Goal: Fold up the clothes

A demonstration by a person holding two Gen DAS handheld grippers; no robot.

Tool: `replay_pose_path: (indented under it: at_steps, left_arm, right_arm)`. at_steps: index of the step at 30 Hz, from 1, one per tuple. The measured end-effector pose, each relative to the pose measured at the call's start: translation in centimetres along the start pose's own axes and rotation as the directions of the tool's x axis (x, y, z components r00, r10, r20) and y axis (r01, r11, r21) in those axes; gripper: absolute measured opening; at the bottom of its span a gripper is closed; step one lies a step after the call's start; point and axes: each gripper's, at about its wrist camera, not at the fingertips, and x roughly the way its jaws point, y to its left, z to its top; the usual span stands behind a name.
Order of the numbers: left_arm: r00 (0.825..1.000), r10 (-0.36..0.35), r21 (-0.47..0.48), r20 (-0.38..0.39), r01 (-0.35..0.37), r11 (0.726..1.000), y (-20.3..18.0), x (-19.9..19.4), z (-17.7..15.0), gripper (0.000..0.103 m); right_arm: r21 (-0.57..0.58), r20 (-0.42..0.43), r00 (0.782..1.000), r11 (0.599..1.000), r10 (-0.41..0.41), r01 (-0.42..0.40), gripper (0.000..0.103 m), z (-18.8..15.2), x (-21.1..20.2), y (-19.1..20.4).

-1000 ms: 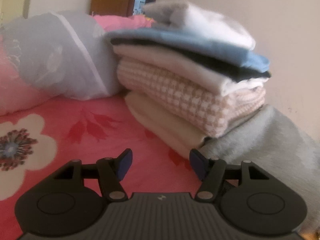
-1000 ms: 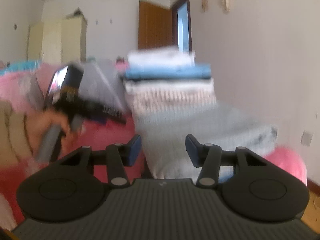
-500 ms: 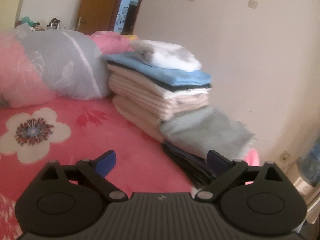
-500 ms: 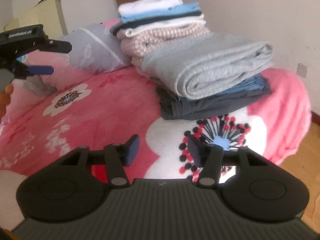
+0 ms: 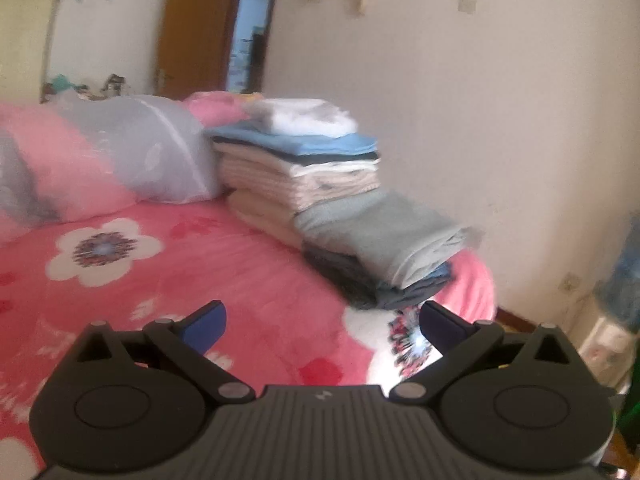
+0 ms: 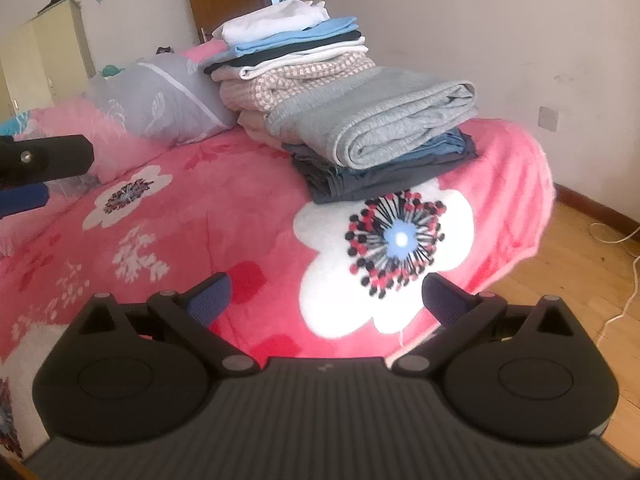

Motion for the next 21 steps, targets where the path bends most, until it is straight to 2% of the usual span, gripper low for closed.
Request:
replay_pose_path:
  at_steps: [2,3,7,11,16,21]
  left_arm:
    - [0.996,0.084,0.008,-0.002,-0.084,0.996,-0.6,-0.6,-0.1,0.103]
    - [0.995,0.099,0.009,0.004,-0.099,0.995,-0.8,-1.0,-0.1,0.103]
    - [0.997,0.071,0.023,0.020,-0.072,0.997,-2.0,-2.6,-0.5,0.103]
    - [0.996,0.087,0.066,0.029,-0.089,0.994,-3.9,-3.3,-1.4,0.103]
    - [0.991,0.102,0.113,0.088,-0.112,0.987,-5.7,-4.2,-2.2,0.103]
    - [0.997,0.067,0.089,0.042,-0.070,0.994,-6.3,-3.9,-2.8,0.103]
  right_arm:
    - [0.000,-0.002,1.000,1.000,-0.013,0.013,0.102,-0.6,-0.8,0.2]
    - [0.004,-0.002,1.000,1.000,-0.018,0.018,0.102,-0.7,-1.3,0.2]
    - [0.014,0.009,0.999,0.999,-0.033,0.033,0.102,-1.0,-3.1,0.2]
    - [-0.007,0.038,0.998,0.998,-0.059,0.060,0.102,-1.0,-4.7,0.4]
    - [-0.039,0.068,0.992,0.994,-0.102,0.105,0.102,-1.2,-6.1,0.4]
    - [-0.073,0.089,0.981,0.981,-0.175,0.181,0.102,-1.4,-6.9,0.2]
